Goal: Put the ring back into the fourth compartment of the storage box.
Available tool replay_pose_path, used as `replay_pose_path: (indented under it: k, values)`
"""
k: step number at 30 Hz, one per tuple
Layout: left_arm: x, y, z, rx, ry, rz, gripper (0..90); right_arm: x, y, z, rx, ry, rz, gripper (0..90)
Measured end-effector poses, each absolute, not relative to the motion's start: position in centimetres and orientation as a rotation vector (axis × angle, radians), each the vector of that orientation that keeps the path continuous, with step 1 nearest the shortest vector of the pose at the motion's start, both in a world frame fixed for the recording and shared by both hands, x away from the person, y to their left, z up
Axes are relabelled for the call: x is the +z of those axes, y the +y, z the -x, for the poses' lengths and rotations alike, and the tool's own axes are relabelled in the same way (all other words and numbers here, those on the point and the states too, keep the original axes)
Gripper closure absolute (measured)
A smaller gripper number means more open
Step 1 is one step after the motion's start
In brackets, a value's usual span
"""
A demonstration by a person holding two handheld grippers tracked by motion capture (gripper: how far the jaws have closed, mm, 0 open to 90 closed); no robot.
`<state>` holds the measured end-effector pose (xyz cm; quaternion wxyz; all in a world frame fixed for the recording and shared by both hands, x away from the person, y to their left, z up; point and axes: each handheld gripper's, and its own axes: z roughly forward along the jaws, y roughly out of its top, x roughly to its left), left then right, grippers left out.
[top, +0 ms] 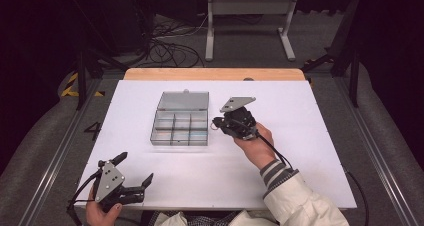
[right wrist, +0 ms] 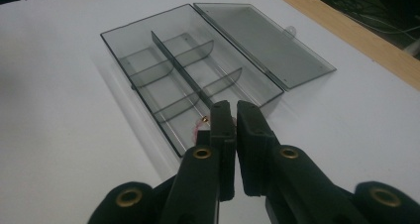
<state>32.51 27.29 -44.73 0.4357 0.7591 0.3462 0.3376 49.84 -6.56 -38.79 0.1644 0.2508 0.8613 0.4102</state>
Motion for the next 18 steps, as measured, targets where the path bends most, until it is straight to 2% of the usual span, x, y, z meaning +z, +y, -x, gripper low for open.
replay_pose_path:
  k: [18]
  values:
    - [-44.7,27.3,-32.3,0.839,0.857,-1.887,3.4,-40.2,-2.0,-51.0,1.248,2.487,-0.709,86.7]
